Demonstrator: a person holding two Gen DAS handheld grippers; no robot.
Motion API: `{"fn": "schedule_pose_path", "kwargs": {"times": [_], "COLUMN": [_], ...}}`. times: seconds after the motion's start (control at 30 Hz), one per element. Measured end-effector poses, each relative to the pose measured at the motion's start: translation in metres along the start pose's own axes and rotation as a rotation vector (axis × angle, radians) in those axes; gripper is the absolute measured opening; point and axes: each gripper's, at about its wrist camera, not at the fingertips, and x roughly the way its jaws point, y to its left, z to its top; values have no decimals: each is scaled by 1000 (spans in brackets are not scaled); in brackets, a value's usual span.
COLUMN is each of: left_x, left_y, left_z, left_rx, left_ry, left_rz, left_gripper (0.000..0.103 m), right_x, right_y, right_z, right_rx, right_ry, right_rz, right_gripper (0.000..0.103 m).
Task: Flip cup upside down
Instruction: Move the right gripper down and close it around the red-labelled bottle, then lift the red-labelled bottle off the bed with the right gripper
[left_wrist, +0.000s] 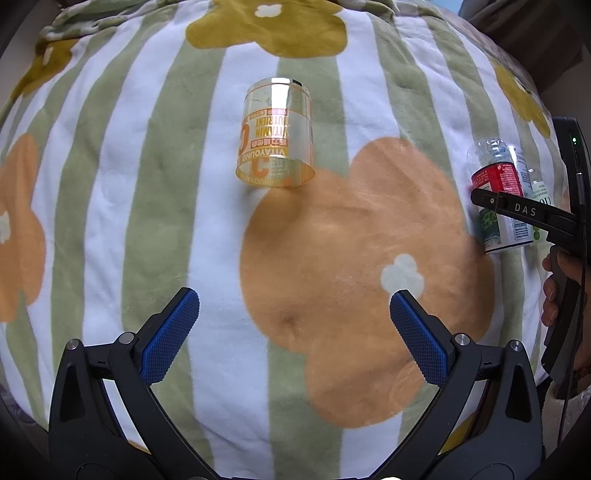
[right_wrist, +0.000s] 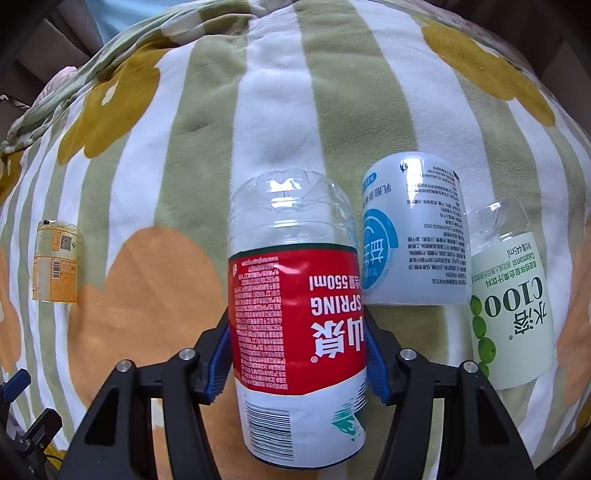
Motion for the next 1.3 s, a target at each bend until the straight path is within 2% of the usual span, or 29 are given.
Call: {"fn": "schedule_pose_path", "kwargs": {"times": [0.23, 0.4, 0.63, 0.73, 1.0, 1.23, 1.27, 1.3], "left_x": [-10, -21, -28, -28, -29, -30, -32, -33], "left_y": [3, 12, 26, 31, 43, 39, 37, 34], "left_z": [-14, -37, -72, -81, -96, -100, -99, -98], "left_rx": [2, -23, -37, -38, -39, -19, -15, -9], "left_ry": [5, 17, 34, 40, 30, 22, 20, 18], "left_rz": [2, -4, 4, 16, 26, 9, 7, 4], "left_gripper": [103, 103, 103, 103, 103, 103, 103, 103], "right_x": [-42, -63, -52, -45, -30, -20, -20, -22], "right_y": [6, 13, 63, 73, 82, 86, 86, 85], "right_z": [-27, -78, -136, -163, -182, -192, -194, -196], "right_rx": [-13, -11, 3, -27, -6, 12, 19, 24], "right_ry": [-48, -47, 27, 47, 64, 91, 87, 81], "right_rz": [61, 120, 189, 166, 172, 170, 181, 183], "right_gripper": [56, 56, 56, 56, 56, 58, 62, 72]}}
